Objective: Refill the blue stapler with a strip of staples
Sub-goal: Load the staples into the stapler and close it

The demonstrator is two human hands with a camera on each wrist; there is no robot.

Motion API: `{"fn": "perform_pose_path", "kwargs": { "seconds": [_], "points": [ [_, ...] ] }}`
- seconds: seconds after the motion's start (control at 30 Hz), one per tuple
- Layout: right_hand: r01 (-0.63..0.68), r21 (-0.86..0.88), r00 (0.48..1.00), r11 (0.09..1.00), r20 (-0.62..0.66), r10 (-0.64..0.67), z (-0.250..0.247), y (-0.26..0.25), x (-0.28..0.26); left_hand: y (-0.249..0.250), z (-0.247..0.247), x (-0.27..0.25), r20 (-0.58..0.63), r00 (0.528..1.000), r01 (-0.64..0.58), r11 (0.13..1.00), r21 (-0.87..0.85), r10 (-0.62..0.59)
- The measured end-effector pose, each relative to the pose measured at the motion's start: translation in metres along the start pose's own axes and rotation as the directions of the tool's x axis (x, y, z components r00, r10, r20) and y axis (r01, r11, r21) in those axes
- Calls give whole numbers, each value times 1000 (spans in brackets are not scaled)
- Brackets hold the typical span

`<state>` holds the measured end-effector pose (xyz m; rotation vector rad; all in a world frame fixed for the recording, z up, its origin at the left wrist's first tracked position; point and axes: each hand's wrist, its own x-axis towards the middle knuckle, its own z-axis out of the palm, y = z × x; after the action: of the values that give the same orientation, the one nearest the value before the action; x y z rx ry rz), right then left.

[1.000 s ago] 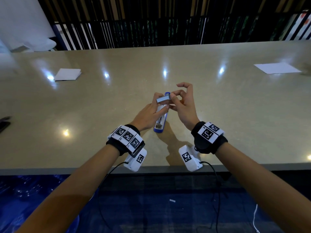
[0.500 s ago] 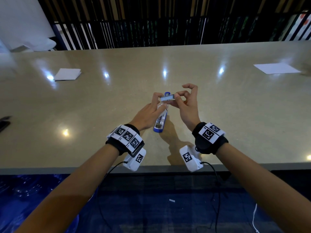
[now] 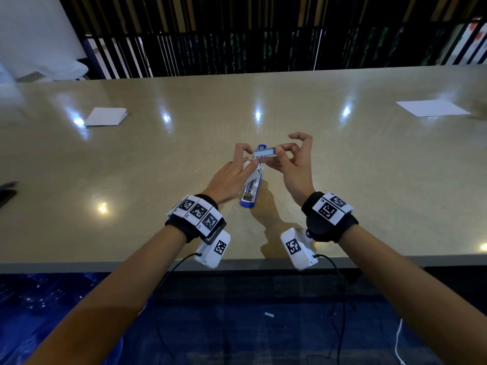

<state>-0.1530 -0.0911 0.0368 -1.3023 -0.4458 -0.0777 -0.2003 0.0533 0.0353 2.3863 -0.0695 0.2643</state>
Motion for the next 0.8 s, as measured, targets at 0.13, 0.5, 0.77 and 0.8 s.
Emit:
{"fn": "perform_pose_path", "kwargs": {
  "seconds": [0.13,0.5,0.77,0.8],
  "points": [
    [-15,7,1000,1000,-1,15,0,1,-1,3,0,-2,-36,999,15,1000,27,-14],
    [-57,-12,998,998,-8,57,1,3,-4,-1,-1,-4,70,997,-28,995,93,22],
    [-88,34,996,996,-21,88,2,1,-6,2,1,-7,47,999,-28,985,168,20],
    [-95,53,995,994,-38,97,2,0,-6,2,1,-7,39,999,-23,984,175,17]
  ]
}}
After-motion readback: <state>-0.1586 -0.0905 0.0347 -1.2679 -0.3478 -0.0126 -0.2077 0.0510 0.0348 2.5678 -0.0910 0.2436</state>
